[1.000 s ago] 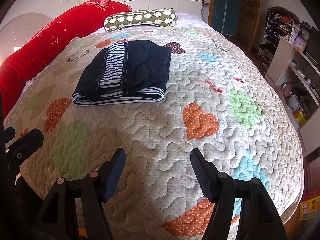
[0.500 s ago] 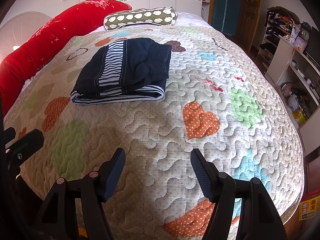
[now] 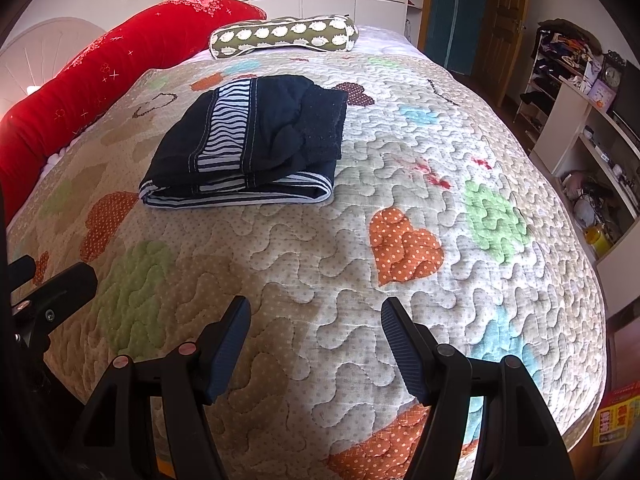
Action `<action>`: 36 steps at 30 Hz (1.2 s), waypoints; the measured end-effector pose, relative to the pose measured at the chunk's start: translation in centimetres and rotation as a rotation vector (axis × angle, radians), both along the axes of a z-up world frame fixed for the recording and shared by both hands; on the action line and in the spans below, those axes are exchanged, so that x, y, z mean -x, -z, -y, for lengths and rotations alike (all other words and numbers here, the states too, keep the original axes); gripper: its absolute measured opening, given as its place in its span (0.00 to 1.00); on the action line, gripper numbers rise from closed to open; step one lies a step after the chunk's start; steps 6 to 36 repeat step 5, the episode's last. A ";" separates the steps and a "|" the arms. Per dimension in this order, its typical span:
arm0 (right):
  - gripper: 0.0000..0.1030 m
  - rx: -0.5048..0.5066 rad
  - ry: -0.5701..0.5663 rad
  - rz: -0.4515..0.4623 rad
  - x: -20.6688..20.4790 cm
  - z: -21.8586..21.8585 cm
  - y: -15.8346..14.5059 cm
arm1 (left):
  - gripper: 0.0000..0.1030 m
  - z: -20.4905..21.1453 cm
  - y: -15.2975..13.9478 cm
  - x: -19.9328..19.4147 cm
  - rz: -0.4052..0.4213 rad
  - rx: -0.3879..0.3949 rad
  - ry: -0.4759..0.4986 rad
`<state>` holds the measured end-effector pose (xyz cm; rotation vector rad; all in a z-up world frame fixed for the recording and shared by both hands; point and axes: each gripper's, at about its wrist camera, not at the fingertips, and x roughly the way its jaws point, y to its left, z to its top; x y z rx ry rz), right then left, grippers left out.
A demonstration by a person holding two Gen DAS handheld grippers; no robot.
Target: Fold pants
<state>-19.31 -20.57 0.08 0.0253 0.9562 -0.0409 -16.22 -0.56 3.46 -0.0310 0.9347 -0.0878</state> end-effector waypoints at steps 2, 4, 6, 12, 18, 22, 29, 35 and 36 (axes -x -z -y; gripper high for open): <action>0.70 0.000 -0.003 0.003 -0.2 0.0 -0.1 | 1.00 -0.1 0.0 -0.2 -0.003 0.004 0.000; 0.70 0.002 0.005 0.012 -0.5 0.3 -0.2 | 1.00 -0.4 0.0 -0.6 -0.007 0.009 -0.005; 0.70 0.002 0.014 0.015 -0.8 0.7 -0.3 | 1.00 -0.6 0.0 -0.9 -0.006 0.009 -0.011; 0.70 0.002 0.014 0.015 -0.8 0.7 -0.3 | 1.00 -0.6 0.0 -0.9 -0.006 0.009 -0.011; 0.70 0.002 0.014 0.015 -0.8 0.7 -0.3 | 1.00 -0.6 0.0 -0.9 -0.006 0.009 -0.011; 0.70 0.002 0.014 0.015 -0.8 0.7 -0.3 | 1.00 -0.6 0.0 -0.9 -0.006 0.009 -0.011; 0.70 0.002 0.014 0.015 -0.8 0.7 -0.3 | 1.00 -0.6 0.0 -0.9 -0.006 0.009 -0.011; 0.70 0.002 0.014 0.015 -0.8 0.7 -0.3 | 1.00 -0.6 0.0 -0.9 -0.006 0.009 -0.011; 0.70 0.002 0.014 0.015 -0.8 0.7 -0.3 | 1.00 -0.6 0.0 -0.9 -0.006 0.009 -0.011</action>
